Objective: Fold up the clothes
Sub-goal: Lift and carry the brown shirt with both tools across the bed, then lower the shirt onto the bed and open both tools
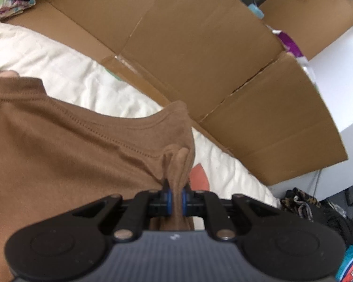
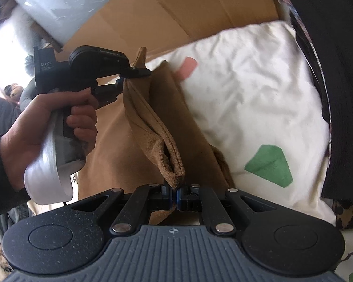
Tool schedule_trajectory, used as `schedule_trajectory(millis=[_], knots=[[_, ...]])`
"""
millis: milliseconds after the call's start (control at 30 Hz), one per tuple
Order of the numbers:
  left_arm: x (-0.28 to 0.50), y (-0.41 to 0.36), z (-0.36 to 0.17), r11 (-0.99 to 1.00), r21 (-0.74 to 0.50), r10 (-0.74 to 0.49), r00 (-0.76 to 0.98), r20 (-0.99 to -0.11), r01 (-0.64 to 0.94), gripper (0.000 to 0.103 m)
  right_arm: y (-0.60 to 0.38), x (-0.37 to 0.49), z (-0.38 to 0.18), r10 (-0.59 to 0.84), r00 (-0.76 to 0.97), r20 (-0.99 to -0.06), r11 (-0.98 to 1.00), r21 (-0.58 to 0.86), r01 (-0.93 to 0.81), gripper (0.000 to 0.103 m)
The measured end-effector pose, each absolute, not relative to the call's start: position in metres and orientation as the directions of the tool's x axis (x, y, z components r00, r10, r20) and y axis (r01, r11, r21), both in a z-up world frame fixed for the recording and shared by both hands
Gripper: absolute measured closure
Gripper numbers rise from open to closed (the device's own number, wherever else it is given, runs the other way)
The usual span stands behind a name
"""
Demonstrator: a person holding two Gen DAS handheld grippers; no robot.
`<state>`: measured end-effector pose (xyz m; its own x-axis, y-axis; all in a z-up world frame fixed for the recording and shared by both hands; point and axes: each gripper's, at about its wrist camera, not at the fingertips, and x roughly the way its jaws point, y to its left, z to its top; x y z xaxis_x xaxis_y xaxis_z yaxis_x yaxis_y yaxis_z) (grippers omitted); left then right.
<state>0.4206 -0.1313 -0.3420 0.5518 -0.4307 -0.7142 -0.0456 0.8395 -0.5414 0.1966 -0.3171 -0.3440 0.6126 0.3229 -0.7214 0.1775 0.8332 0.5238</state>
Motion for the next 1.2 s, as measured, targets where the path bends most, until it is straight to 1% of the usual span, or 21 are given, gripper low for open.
schedule_trajectory(millis=[500, 600, 733, 900, 967, 1200], knots=[[0.435, -0.146, -0.359, 0.865, -0.49, -0.372, 0.516, -0.772, -0.11, 0.09, -0.332, 0.204, -0.373, 0.343, 0.572, -0.745, 0.783, 0.563, 0.264, 0.102], [0.437, -0.15, -0.356, 0.876, -0.473, -0.364, 0.513, -0.777, -0.096, 0.085, -0.333, 0.204, -0.376, 0.351, 0.566, -0.746, 0.773, 0.572, 0.274, 0.103], [0.443, -0.145, -0.351, 0.865, -0.494, -0.385, 0.51, -0.769, -0.092, 0.081, -0.334, 0.203, -0.38, 0.361, 0.559, -0.746, 0.763, 0.581, 0.283, 0.102], [0.447, -0.134, -0.332, 0.853, -0.519, -0.419, 0.533, -0.735, -0.045, 0.078, -0.336, 0.201, -0.376, 0.372, 0.553, -0.745, 0.76, 0.587, 0.279, 0.101], [0.448, -0.129, -0.323, 0.855, -0.518, -0.428, 0.54, -0.725, -0.017, 0.074, -0.338, 0.2, -0.376, 0.376, 0.545, -0.749, 0.762, 0.585, 0.278, 0.1], [0.444, -0.137, -0.33, 0.883, -0.462, -0.44, 0.486, -0.755, 0.081, 0.075, -0.347, 0.191, -0.362, 0.364, 0.552, -0.75, 0.771, 0.576, 0.273, 0.098]])
